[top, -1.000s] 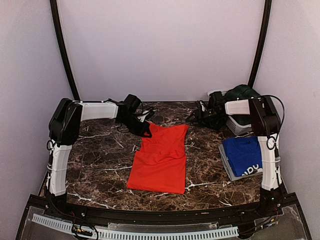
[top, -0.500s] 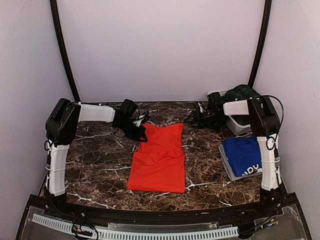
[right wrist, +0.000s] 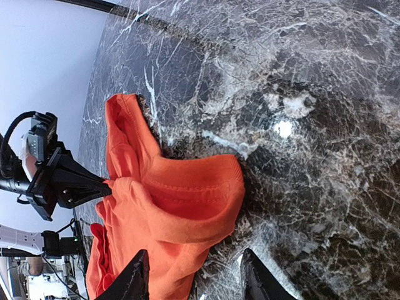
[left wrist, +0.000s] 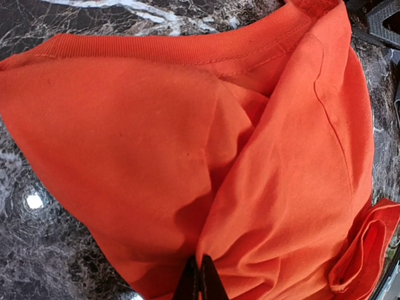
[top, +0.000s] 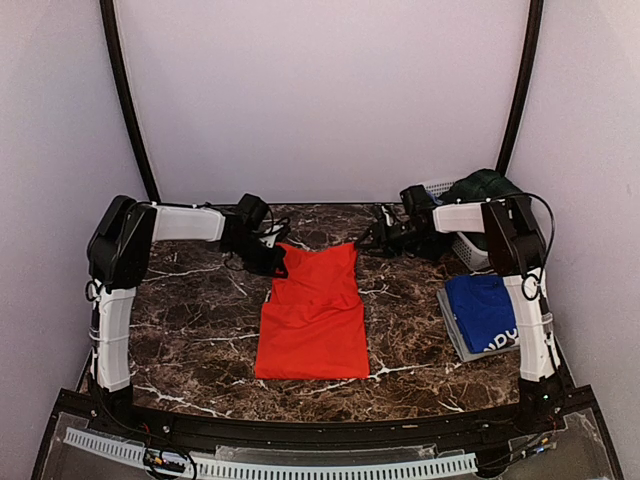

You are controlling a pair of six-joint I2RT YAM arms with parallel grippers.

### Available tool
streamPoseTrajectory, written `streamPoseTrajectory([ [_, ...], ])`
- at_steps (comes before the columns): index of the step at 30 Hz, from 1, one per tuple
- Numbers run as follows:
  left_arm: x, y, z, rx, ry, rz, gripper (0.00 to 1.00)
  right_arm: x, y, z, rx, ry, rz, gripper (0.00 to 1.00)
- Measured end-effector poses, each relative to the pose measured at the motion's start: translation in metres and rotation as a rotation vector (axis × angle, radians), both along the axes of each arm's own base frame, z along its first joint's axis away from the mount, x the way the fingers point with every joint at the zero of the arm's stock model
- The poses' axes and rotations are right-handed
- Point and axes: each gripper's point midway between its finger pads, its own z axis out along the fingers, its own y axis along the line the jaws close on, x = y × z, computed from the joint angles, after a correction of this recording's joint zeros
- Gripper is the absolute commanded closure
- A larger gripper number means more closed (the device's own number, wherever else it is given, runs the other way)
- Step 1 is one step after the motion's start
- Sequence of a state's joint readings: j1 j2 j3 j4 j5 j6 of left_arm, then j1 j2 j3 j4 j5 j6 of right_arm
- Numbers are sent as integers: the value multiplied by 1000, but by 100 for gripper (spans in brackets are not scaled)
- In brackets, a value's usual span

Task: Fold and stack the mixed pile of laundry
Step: Adjust the 2/3-rectangle-folded T-shirt at the center of the board.

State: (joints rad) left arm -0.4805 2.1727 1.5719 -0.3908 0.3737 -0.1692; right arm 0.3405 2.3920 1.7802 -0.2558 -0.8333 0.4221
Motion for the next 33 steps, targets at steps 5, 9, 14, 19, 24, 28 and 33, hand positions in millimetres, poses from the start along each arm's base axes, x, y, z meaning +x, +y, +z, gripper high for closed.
streamPoseTrajectory([
  [5, 0, -1, 19, -21, -28, 3, 100, 6, 6, -8, -2, 5, 6, 55],
  [9, -1, 0, 38, -43, -56, 13, 100, 7, 10, -11, -4, 11, 13, 55],
  [14, -6, 6, 33, -41, -38, 42, 100, 5, 17, -7, -1, 4, 25, 55],
  [19, -9, 22, 17, 1, -1, 99, 100, 4, 18, -7, -1, 6, 27, 56],
  [24, -4, 32, 14, 48, -8, 143, 100, 5, 21, -3, 2, -3, 31, 56],
  [28, -5, 36, 12, 66, 1, 156, 88, 5, 25, -5, 3, -5, 38, 56],
  [33, -6, 42, 9, 85, 12, 183, 73, 1, 30, -8, 0, 3, 48, 56],
])
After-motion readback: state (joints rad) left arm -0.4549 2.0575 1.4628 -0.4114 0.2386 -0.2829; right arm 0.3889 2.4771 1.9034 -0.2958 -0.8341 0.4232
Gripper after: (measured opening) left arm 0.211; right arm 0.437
